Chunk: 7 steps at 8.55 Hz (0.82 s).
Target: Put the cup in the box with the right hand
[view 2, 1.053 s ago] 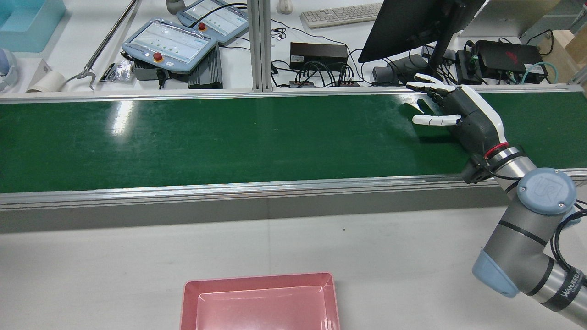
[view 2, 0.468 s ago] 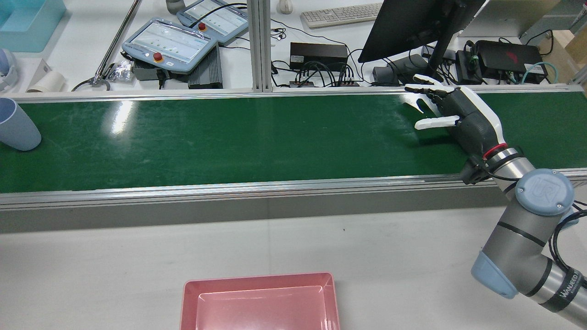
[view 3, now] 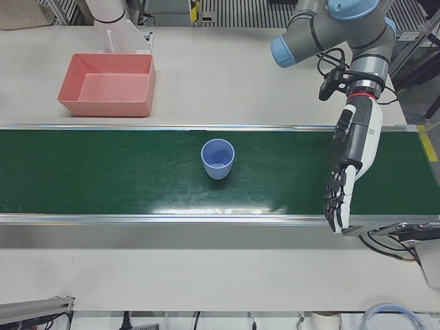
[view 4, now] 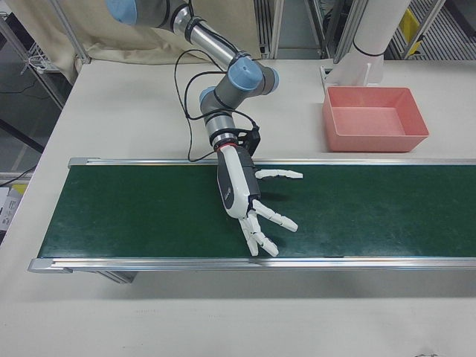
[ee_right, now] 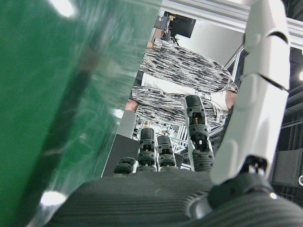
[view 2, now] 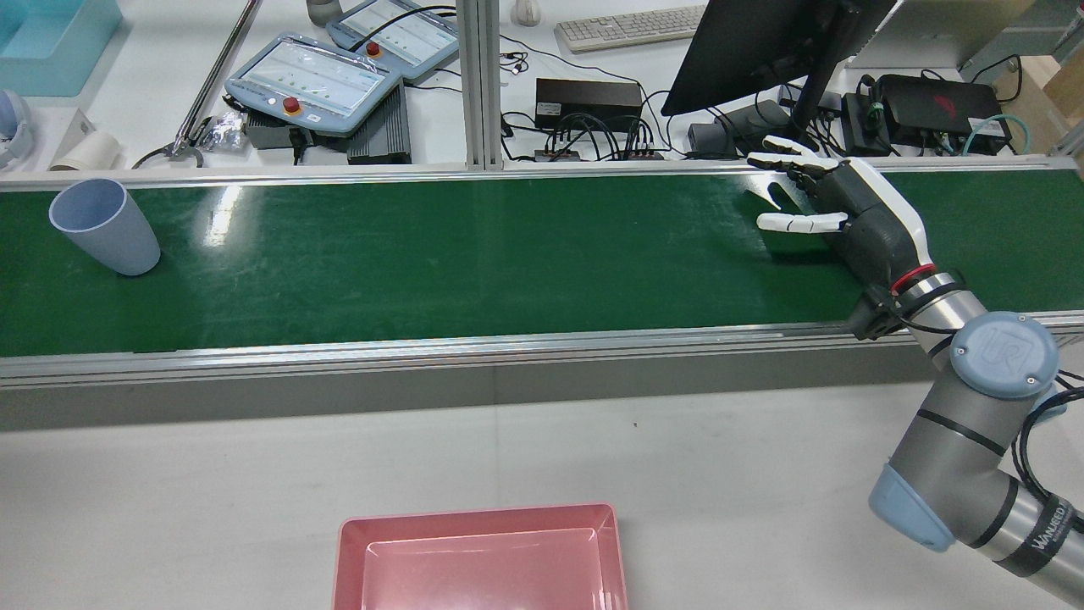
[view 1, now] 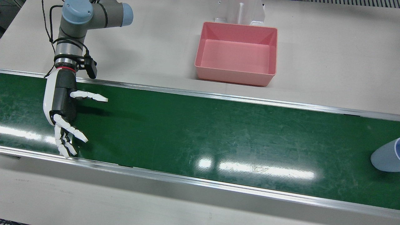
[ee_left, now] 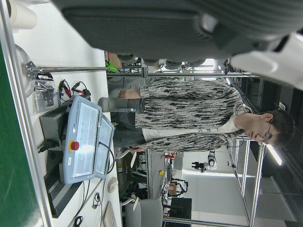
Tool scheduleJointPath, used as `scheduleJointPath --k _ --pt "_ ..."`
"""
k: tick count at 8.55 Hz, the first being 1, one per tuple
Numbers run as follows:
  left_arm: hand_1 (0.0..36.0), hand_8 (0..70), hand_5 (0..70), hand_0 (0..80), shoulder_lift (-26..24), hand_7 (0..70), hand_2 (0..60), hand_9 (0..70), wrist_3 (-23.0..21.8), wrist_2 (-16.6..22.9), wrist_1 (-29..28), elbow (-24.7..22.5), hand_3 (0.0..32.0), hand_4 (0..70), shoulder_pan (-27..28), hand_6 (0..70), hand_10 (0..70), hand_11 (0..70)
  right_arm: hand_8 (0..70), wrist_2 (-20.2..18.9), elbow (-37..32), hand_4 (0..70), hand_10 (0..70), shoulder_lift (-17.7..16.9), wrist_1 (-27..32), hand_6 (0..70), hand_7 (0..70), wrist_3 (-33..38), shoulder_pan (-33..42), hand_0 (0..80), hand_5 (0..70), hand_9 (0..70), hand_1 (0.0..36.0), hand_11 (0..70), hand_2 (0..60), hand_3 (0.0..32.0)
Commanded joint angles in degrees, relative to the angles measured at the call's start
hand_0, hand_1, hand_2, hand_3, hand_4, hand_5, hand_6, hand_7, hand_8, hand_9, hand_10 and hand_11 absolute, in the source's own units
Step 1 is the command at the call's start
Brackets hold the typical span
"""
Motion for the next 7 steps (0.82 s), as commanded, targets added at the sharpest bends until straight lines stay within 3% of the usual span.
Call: scheduleJointPath --k 1,2,3,4,5,6,7 --pt "0.0 0.0 0.0 0.0 0.0 0.0 0.0 0.0 0.0 0.0 0.0 0.0 0.0 0.0 0.0 0.0 0.0 0.0 11.8 0.1 0.0 22.5 3.1 0.0 0.0 6.0 20.2 0.0 0.0 51.7 5.9 20.9 14.0 6.1 4.7 0.0" --pt "0.0 0.0 0.0 0.0 0.0 0.0 0.0 0.0 0.0 0.0 0.0 0.0 0.0 0.0 0.0 0.0 0.0 0.0 11.7 0.1 0.0 21.5 3.1 0.1 0.0 6.0 20.3 0.0 0.0 51.2 5.9 20.9 14.9 6.0 8.4 0.0" --pt "0.0 0.0 0.0 0.0 0.0 0.0 0.0 0.0 0.0 0.0 0.0 0.0 0.0 0.0 0.0 0.0 0.0 0.0 11.8 0.8 0.0 19.1 3.1 0.2 0.1 6.1 20.4 0.0 0.0 50.4 5.9 20.9 17.0 6.0 16.0 0.0" --pt "0.0 0.0 0.0 0.0 0.0 0.0 0.0 0.0 0.0 0.0 0.0 0.0 0.0 0.0 0.0 0.0 0.0 0.0 11.8 1.2 0.0 23.3 3.1 0.8 0.0 6.1 20.5 -0.2 0.0 52.0 5.9 20.9 14.3 6.1 5.2 0.0" --pt "0.0 0.0 0.0 0.0 0.0 0.0 0.0 0.0 0.0 0.0 0.0 0.0 0.0 0.0 0.0 0.0 0.0 0.0 11.8 1.3 -0.1 24.1 3.1 1.2 0.0 6.2 20.9 -0.4 0.0 51.8 5.8 21.1 14.2 6.0 5.5 0.0" --pt "0.0 0.0 0.0 0.0 0.0 0.0 0.0 0.0 0.0 0.0 0.0 0.0 0.0 0.0 0.0 0.0 0.0 0.0 11.7 1.3 -0.1 25.3 2.9 1.3 0.0 6.0 20.5 -0.6 0.0 52.0 5.7 20.8 13.1 5.7 2.2 0.0" --pt "0.0 0.0 0.0 0.0 0.0 0.0 0.0 0.0 0.0 0.0 0.0 0.0 0.0 0.0 0.0 0.0 0.0 0.0 11.8 1.3 -0.1 22.1 2.8 1.3 0.0 6.0 20.8 -1.0 0.0 50.5 5.6 21.0 15.7 5.6 13.1 0.0"
